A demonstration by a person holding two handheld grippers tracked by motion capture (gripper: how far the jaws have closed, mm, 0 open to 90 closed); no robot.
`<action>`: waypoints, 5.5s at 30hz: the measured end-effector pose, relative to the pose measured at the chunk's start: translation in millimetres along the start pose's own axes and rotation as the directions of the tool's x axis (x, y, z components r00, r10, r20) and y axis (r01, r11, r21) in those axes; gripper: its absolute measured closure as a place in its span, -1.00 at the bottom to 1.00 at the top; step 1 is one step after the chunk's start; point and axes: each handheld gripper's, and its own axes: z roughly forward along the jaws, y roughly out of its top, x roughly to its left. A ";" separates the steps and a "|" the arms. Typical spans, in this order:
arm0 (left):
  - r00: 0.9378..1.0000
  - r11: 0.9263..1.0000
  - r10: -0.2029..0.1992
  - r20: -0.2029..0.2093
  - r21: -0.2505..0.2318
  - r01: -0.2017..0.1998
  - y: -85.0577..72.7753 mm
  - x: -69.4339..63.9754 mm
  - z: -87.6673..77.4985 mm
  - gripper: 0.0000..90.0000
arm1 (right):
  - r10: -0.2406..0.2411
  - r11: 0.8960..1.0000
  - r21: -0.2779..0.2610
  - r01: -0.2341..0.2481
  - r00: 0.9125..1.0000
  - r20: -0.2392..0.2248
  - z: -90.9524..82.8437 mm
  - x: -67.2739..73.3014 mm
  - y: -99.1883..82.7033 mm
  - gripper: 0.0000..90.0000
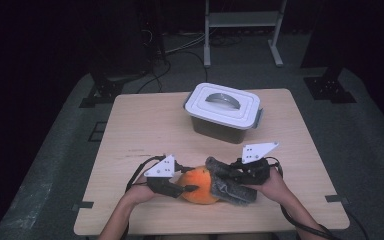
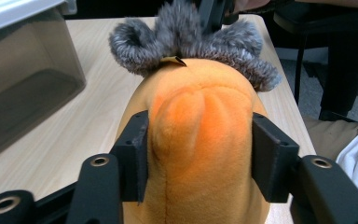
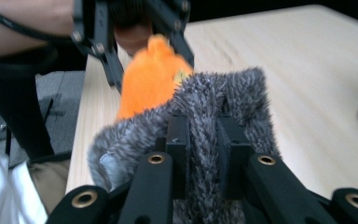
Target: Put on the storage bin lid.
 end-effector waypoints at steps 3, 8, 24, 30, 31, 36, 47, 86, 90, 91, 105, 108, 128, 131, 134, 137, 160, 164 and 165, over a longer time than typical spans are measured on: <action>1.000 1.000 -0.021 0.007 -0.011 0.021 -0.9 1.4 2.0 -0.17 | 0.046 0.999 0.000 -0.046 0.999 -0.013 -0.1 -3.0 -12.7 0.71; 0.996 0.996 -0.084 0.006 -0.021 0.084 -5.7 6.2 -1.7 -0.47 | 0.066 0.997 0.027 -0.066 0.998 0.006 -5.0 -6.5 -24.2 0.71; 0.997 0.998 -0.070 0.022 -0.001 0.070 5.9 1.9 1.4 0.06 | 0.018 0.996 -0.084 -0.018 1.000 0.005 -29.0 0.3 4.1 0.72; 0.998 0.998 -0.068 0.012 0.001 0.068 7.4 1.6 -0.4 0.03 | -0.009 0.999 -0.038 0.009 1.000 -0.002 -14.9 3.8 6.5 0.72; 0.997 0.998 -0.070 0.011 -0.001 0.070 5.9 1.6 0.1 0.00 | 0.002 1.000 -0.031 -0.002 1.000 -0.005 -12.3 2.5 1.7 0.72; 0.992 0.991 -0.129 0.014 -0.035 0.129 2.8 7.1 0.0 -0.36 | 0.036 0.999 -0.024 -0.036 0.999 0.010 -12.7 -3.2 -13.5 0.72; 0.995 0.993 -0.102 0.004 -0.065 0.102 8.1 5.5 -3.5 0.10 | 0.035 0.998 -0.060 -0.033 0.999 0.032 -27.5 -3.5 -7.6 0.72; 0.996 0.998 -0.062 -0.069 -0.013 0.061 19.1 0.3 -4.3 0.10 | -0.028 1.000 -0.003 0.028 0.999 0.037 -15.5 1.5 11.8 0.72; 0.997 0.999 -0.044 -0.070 -0.006 0.044 23.7 -3.4 3.5 0.08 | -0.064 0.998 -0.016 0.064 0.998 0.028 -15.2 8.1 26.1 0.72; 0.997 0.999 -0.039 -0.069 -0.004 0.039 24.5 -4.0 5.1 0.07 | -0.073 0.997 -0.020 0.073 0.997 0.024 -14.0 9.2 29.0 0.72; 0.995 0.996 -0.093 -0.027 -0.012 0.092 12.9 0.6 15.0 -0.09 | -0.015 1.000 0.011 0.015 1.000 0.007 -14.7 0.3 7.9 0.72; 0.997 0.998 -0.062 -0.037 -0.003 0.062 19.7 -3.1 14.1 0.07 | -0.033 0.999 0.001 0.033 0.999 0.012 -17.5 3.3 15.3 0.72; 0.994 0.999 -0.051 -0.094 0.013 0.052 20.5 -2.7 3.1 0.09 | -0.005 1.000 0.031 0.005 1.000 0.007 -6.3 -2.9 6.6 0.72; 0.997 0.999 -0.029 -0.077 0.022 0.030 22.9 -6.0 9.1 0.04 | -0.020 1.000 -0.006 0.020 1.000 -0.009 -9.4 0.4 15.3 0.72; 0.998 0.998 0.037 -0.043 0.047 -0.035 27.5 -14.1 17.6 0.01 | -0.044 0.998 -0.036 0.043 0.999 -0.029 -10.5 5.3 29.0 0.72; 0.997 0.995 0.072 -0.024 0.064 -0.071 29.6 -18.7 20.5 0.01 | -0.067 0.998 -0.020 0.067 0.997 -0.035 -6.1 8.4 38.8 0.72; 0.995 0.999 -0.047 -0.083 0.011 0.048 24.7 -8.3 22.3 -0.05 | -0.012 0.998 -0.058 0.011 1.000 -0.015 -23.1 10.6 11.9 0.72; 0.995 0.999 -0.049 -0.088 0.006 0.050 24.3 -8.0 21.8 -0.15 | -0.056 0.998 -0.011 0.056 0.998 -0.007 -13.0 14.8 19.0 0.72; 0.995 0.999 -0.048 -0.089 0.005 0.048 23.9 -7.8 21.5 -0.21 | -0.058 0.998 0.007 0.058 0.998 -0.003 -10.1 14.2 16.3 0.72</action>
